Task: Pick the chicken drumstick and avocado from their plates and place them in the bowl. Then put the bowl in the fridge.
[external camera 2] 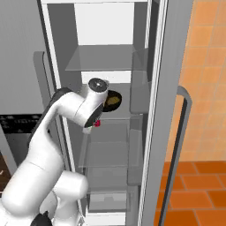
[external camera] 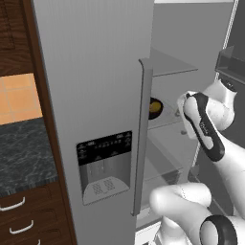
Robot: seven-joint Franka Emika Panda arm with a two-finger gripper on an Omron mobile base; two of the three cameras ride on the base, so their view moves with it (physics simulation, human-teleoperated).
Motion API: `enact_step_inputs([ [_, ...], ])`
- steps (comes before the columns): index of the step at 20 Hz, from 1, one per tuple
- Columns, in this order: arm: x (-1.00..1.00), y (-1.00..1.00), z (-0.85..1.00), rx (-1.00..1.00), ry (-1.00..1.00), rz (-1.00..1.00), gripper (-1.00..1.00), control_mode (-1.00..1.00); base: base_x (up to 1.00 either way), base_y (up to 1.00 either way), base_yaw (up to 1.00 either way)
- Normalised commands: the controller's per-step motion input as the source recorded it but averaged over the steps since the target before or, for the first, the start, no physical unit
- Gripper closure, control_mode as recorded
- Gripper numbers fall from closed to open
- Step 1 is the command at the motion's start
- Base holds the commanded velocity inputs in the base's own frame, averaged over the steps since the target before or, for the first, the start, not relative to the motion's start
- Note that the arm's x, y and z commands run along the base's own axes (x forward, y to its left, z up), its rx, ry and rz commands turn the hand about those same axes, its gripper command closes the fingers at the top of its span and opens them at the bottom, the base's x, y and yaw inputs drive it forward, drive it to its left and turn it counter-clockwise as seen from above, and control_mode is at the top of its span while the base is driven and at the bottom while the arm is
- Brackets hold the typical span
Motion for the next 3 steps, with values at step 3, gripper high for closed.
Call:
enact_step_inputs([
  [3, -1.00, 0.00, 0.03, -0.15, 0.27, -0.24, -1.00, -1.00, 0.00, 0.00, 0.00],
])
